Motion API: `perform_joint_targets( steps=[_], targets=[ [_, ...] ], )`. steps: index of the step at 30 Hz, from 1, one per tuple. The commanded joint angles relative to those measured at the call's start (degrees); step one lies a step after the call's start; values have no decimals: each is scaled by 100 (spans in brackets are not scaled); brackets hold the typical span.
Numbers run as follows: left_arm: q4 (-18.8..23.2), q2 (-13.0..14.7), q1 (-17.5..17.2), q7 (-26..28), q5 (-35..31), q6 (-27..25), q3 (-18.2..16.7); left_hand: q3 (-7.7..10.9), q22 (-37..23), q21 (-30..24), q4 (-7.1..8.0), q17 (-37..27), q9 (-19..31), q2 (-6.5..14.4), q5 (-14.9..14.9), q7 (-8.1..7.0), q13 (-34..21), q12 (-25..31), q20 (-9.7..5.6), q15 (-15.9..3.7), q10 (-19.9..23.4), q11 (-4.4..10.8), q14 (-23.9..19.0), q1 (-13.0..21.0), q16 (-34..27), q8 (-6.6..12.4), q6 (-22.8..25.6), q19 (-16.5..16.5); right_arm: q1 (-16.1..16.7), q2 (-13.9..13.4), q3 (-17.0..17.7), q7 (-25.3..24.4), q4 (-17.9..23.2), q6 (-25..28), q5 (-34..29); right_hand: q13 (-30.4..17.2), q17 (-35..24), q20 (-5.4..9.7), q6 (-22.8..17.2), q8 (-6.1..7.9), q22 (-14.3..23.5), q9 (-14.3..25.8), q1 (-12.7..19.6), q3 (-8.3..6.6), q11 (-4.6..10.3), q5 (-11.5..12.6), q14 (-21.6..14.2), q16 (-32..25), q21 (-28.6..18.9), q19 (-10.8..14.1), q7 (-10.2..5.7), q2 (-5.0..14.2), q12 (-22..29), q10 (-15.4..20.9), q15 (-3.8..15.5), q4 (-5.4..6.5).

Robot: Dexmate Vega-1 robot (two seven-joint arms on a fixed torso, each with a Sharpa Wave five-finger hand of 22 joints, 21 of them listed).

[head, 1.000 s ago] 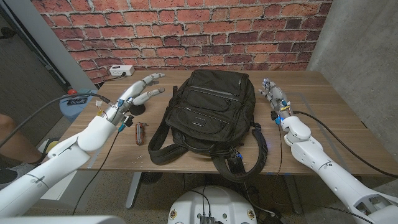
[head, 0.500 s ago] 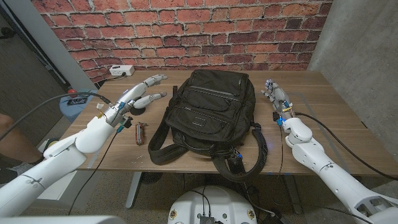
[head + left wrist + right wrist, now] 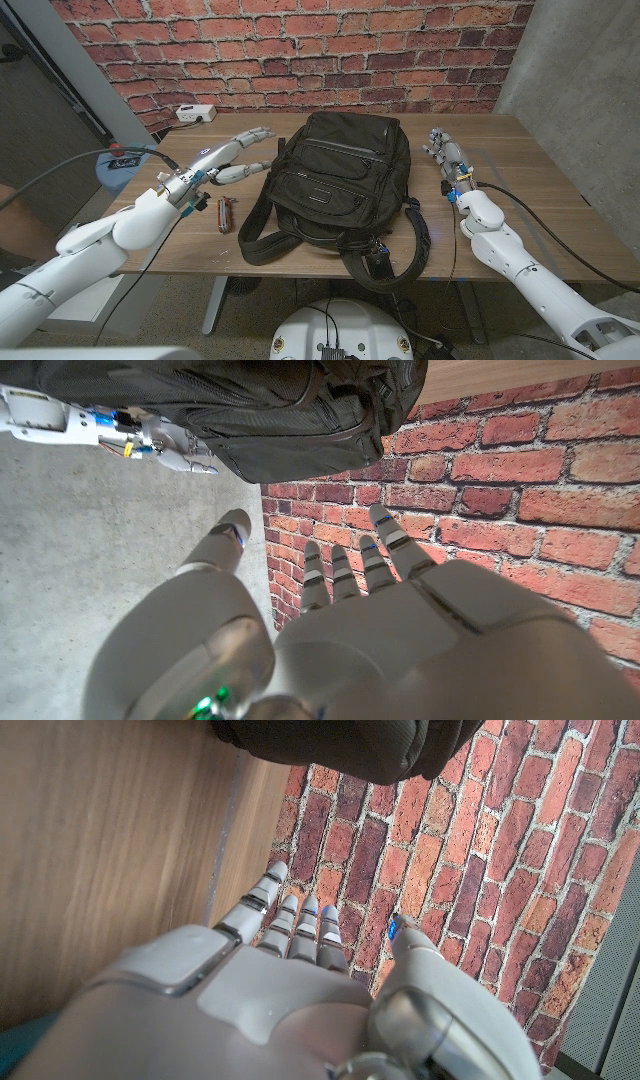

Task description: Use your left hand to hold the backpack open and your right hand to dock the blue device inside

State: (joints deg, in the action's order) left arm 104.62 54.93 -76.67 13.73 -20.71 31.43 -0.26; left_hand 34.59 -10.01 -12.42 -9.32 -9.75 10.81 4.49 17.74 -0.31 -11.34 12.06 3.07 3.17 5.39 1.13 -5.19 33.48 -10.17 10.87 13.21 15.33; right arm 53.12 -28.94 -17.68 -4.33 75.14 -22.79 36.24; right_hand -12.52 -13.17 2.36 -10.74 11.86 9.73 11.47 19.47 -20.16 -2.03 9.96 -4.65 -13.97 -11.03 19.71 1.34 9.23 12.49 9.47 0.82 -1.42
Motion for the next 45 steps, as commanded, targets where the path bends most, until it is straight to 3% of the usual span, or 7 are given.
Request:
perform_joint_targets(
  steps=[1,21,31,45],
  targets=[
    [178,-18,-228,315,-846,74,-279,-33,-13,14,-6,-26,14,-30,-25,10,-19,9,-60,-17,17,38,31,23,4,51,77,15,28,9,60,28,-25,-81,46,0,-23,108,34,-17,20,12,37,-9,-16,14,-19,6,-27,30,1,-4,-23,-20,-43,-49],
    [519,-337,-1098,709,-1810,154,-1113,-88,-15,18,-15,-24,41,-67,-115,74,-31,29,-123,-61,47,59,15,47,-16,89,171,66,137,-34,168,-32,79,-64,133,1,-26,114,67,-28,20,12,35,-7,-40,15,2,16,-25,22,12,5,-38,-51,-56,-59],
    [512,-497,-1183,1203,-2385,240,-1206,-92,-16,26,-20,-24,56,-58,-149,75,-40,49,-141,-76,85,92,16,78,-18,80,149,71,171,-10,230,0,68,-131,216,1,-27,117,87,-34,20,13,37,-7,-64,15,12,22,-24,18,24,6,-46,-74,-58,-68],
    [613,-439,-1382,1471,-2872,113,-1335,-113,-18,75,-38,-27,79,-85,-234,69,-65,13,-186,-73,-39,130,126,150,9,3,-115,-5,293,-36,342,-52,147,-193,282,1,-31,119,95,-33,20,13,33,-5,-71,15,16,24,-23,13,28,12,-48,-81,-54,-73]
  ],
)
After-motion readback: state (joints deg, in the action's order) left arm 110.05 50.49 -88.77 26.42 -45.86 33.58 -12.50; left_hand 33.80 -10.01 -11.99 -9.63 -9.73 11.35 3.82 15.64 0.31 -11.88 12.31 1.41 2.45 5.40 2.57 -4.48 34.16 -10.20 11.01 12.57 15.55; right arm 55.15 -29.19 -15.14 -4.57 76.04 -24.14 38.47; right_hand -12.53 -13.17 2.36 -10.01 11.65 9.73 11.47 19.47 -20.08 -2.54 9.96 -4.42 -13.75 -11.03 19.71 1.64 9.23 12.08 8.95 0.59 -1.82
